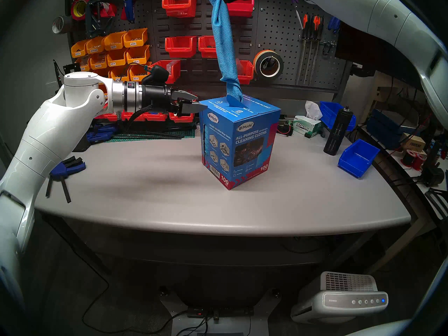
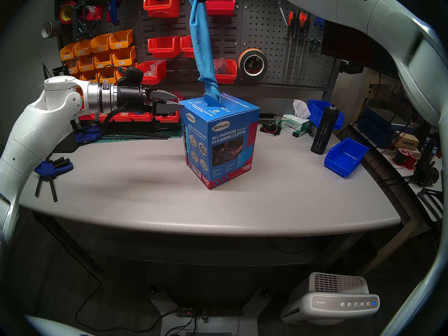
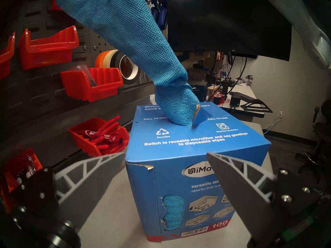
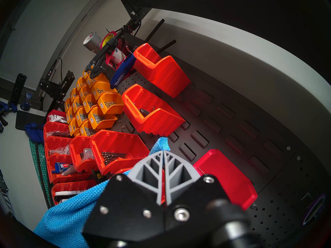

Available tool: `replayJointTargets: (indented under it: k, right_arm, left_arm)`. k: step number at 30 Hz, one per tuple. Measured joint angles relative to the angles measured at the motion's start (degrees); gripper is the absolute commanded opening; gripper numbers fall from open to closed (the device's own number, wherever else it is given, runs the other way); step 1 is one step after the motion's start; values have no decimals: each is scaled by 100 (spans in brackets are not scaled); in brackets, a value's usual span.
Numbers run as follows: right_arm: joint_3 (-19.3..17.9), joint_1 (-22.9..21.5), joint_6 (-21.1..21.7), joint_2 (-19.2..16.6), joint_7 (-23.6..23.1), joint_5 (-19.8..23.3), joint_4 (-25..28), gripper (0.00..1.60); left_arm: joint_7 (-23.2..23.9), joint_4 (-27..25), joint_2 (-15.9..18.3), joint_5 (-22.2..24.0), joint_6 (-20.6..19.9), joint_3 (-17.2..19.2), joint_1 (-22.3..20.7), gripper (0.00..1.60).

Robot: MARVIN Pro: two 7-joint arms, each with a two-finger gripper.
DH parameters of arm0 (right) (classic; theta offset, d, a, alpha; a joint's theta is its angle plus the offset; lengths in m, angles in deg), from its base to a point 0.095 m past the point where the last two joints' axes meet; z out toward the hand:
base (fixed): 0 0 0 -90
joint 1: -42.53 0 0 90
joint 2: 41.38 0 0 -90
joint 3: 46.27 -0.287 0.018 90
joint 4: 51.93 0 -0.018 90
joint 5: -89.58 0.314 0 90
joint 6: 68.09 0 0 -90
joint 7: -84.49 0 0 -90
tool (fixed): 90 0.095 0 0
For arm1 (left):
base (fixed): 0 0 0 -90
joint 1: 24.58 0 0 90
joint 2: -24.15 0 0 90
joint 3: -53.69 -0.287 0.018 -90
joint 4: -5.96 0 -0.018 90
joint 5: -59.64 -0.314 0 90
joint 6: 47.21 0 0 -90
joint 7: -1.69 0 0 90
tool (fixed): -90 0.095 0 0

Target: Take out a shop towel

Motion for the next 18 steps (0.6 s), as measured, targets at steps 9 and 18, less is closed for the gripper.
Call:
replayJointTargets:
  k: [9,18]
  right_arm:
    - [-2,0,0,0,-3,-4,-1,0]
    - [-5,0,0,0,-4,-8,-3,0]
  left_arm:
    - [-55,79,-157,-37,65,46,-218,160]
    - [-74,196,-439,-24,126,69,-438,160]
